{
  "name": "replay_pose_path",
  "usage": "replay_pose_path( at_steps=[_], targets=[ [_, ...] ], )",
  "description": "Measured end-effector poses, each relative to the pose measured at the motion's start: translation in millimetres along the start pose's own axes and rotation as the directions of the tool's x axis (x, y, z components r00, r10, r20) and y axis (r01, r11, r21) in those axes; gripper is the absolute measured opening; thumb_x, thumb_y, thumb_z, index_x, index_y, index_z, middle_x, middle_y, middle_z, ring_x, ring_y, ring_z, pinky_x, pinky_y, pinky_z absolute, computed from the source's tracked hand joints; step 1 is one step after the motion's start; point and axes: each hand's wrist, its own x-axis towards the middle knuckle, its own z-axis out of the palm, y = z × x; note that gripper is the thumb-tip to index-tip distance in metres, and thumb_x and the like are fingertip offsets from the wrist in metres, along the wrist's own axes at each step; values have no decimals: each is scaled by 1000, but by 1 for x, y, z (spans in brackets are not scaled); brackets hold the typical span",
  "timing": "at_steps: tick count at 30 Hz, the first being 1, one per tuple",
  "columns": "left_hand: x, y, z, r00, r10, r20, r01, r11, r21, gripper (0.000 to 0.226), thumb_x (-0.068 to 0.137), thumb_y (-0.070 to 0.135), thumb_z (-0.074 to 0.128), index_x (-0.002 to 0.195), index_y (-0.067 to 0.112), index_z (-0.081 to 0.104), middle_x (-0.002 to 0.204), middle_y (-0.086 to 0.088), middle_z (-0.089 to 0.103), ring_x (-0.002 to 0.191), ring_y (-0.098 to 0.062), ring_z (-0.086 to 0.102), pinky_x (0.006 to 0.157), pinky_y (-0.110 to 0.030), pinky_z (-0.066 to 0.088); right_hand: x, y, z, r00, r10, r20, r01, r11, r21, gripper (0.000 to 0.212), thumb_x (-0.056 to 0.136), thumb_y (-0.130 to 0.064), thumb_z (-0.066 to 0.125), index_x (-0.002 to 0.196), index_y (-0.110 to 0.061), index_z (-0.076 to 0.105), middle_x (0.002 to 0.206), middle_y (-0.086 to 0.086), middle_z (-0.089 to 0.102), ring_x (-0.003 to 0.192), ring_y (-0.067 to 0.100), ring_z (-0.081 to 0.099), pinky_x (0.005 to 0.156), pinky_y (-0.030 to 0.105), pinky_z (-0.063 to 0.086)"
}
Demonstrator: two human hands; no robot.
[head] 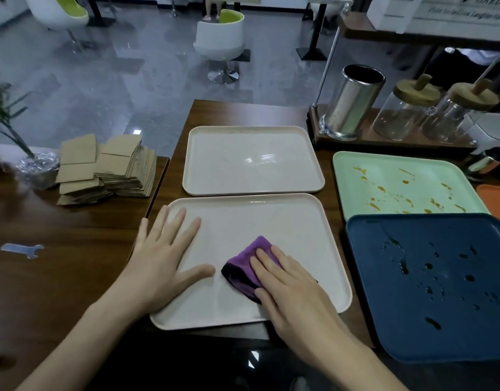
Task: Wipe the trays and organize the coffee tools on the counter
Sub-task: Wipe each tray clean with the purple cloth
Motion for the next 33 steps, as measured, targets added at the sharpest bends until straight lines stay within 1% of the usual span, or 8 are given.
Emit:
replay_pose_path(
  at_steps=[4,9,13,18,23,27,29,33],
  targets=[
    [-1,-4,1,999,25,25,-22,992,-126,116,66,102,12,162,37,-1,167,11,-22,142,-10,-44,123,-39,-13,23,17,2,989,149,0,-149,987,-56,55,98,-36,31,140,-12,57,143,3,59,137,26,50,111,39,40],
    [-2,-9,1,998,55,16,-52,989,-141,118,66,103,20,162,36,4,169,10,-14,145,-9,-40,125,-42,-9,66,45,-18,954,297,39,-297,955,-6,49,108,-26,32,155,-10,32,162,6,31,152,27,19,119,33,20],
    [-1,-10,-5,996,50,70,-35,979,-203,140,50,107,40,162,34,-2,168,13,-18,144,-7,-40,126,-44,-8,86,46,-11,959,283,12,-283,958,-36,47,106,-24,37,150,-9,41,156,10,41,148,31,27,118,37,26],
    [-4,-7,-14,996,40,74,-11,933,-359,147,52,85,76,159,37,-12,152,30,-29,140,4,-41,124,-38,-1,99,18,1,992,127,-8,-127,991,-33,47,103,-26,41,147,-10,47,152,9,48,146,33,35,115,41,34],
    [-2,-11,-5,999,54,2,-51,949,-311,153,49,98,61,153,32,-31,162,13,-34,148,-6,-33,126,-37,-3,110,-32,20,987,-138,80,139,990,0,61,98,-37,20,147,-13,48,153,6,47,145,31,36,117,44,32],
    [-12,-10,-2,989,-140,-39,131,975,-179,151,51,107,34,157,17,-25,165,-1,-30,153,-14,-24,126,-41,-4,110,-31,19,988,-127,91,128,992,3,59,100,-37,20,149,-17,46,157,2,43,149,25,30,120,41,29],
    [-19,-11,0,989,-144,-20,139,978,-155,150,49,109,21,158,16,-23,166,-1,-26,153,-14,-23,127,-44,-6,113,-31,18,988,-118,100,117,993,14,55,102,-36,24,150,-18,44,158,1,41,150,25,29,120,40,25],
    [-23,-11,0,992,-125,9,124,972,-197,149,54,105,38,159,17,-21,169,1,-15,154,-12,-19,126,-43,-9,109,-32,18,983,-159,91,156,987,37,65,97,-40,14,150,-19,44,157,2,43,150,27,30,121,44,29]
  ],
)
